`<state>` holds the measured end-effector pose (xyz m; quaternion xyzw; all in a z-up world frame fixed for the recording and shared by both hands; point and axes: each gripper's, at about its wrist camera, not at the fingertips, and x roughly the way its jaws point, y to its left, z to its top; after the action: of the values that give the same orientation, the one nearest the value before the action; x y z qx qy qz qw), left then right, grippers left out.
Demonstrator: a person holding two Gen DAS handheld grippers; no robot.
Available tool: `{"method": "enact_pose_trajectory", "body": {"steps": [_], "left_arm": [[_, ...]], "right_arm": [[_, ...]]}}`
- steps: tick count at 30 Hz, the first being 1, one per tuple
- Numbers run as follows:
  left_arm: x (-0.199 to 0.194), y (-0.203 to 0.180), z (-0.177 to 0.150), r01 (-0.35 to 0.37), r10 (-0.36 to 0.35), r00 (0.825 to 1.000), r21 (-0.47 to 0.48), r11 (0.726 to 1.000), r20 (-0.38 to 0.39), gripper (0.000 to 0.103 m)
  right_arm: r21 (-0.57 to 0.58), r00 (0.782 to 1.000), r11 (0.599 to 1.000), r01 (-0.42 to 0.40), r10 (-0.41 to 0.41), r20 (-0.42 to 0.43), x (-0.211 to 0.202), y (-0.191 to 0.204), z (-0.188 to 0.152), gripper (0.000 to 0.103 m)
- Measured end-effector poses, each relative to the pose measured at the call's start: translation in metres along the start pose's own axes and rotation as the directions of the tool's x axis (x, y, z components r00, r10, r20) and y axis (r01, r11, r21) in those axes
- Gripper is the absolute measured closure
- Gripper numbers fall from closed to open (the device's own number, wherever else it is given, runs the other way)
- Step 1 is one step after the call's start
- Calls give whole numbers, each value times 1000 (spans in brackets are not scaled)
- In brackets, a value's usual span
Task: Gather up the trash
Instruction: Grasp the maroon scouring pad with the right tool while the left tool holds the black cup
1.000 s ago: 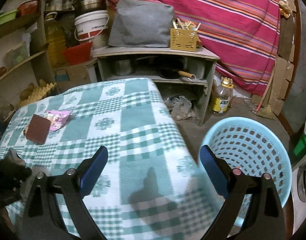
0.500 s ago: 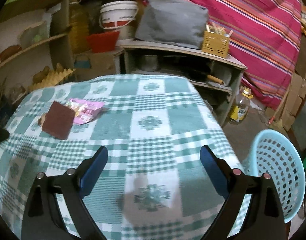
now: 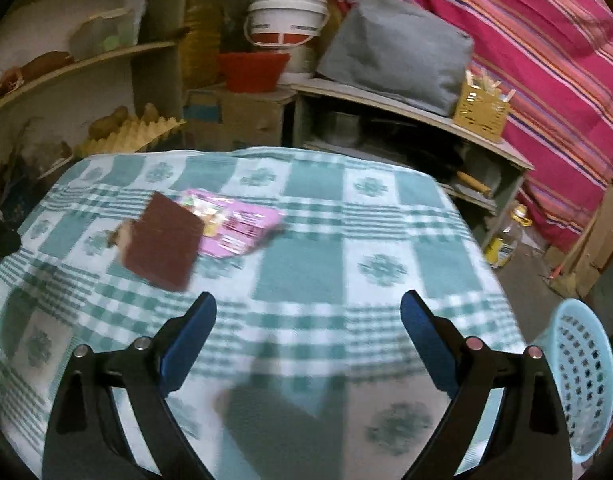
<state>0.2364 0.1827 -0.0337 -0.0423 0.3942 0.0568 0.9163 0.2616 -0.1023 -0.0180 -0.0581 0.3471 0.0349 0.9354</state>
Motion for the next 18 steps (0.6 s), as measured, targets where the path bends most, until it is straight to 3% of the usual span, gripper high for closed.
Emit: {"method": "enact_pose_trajectory", "body": {"steps": [9,18], "left_arm": [[3,13,20,32,-31,999,-91,995,8,30],[5,13,21,20,-20,1000,-92,996,-5,30]], "right_arm": [[-73,994,993,-97,94,-49,32,69,27,12],[-141,991,987,-76,60,-117,52,95,6,12]]}}
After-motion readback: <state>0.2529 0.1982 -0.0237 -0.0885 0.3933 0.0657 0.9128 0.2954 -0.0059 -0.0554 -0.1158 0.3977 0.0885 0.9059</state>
